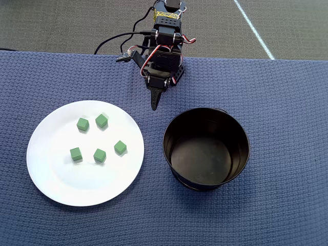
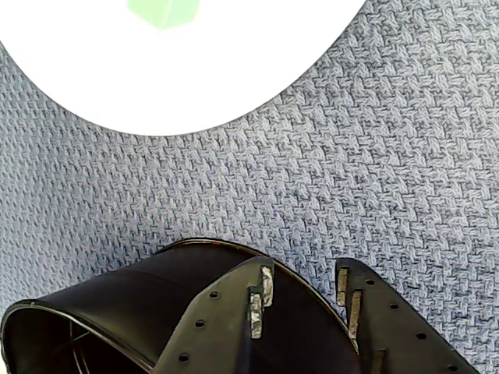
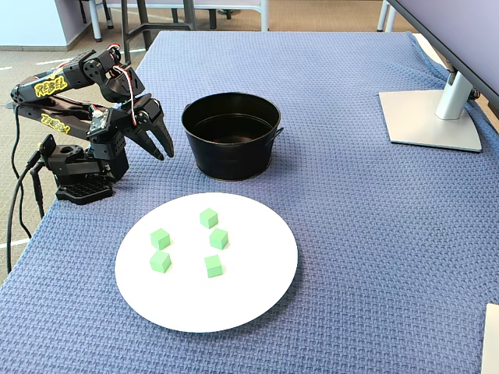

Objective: Pick up the green cubes from the white plate and place them in the black recipient

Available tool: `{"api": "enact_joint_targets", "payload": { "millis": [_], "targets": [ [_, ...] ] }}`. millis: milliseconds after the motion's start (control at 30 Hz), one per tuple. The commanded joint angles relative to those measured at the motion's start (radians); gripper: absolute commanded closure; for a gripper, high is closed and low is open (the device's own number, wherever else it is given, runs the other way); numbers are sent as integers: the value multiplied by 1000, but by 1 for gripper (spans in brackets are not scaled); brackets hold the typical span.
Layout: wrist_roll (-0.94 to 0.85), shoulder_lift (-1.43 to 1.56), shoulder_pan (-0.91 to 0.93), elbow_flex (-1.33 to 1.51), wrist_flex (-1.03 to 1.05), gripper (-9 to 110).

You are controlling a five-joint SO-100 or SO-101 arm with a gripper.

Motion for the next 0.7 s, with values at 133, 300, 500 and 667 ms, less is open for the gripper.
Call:
{"api": "enact_joint_targets", "payload": {
  "millis": [133,300,500,667],
  "targets": [
    [-20,-12,18,-35,-51,102],
    [-17,-15,18,-37,-51,102],
    [-15,-38,25,-54,-51,94],
    [-3,-61,61,-109,-64,95]
  ]
}}
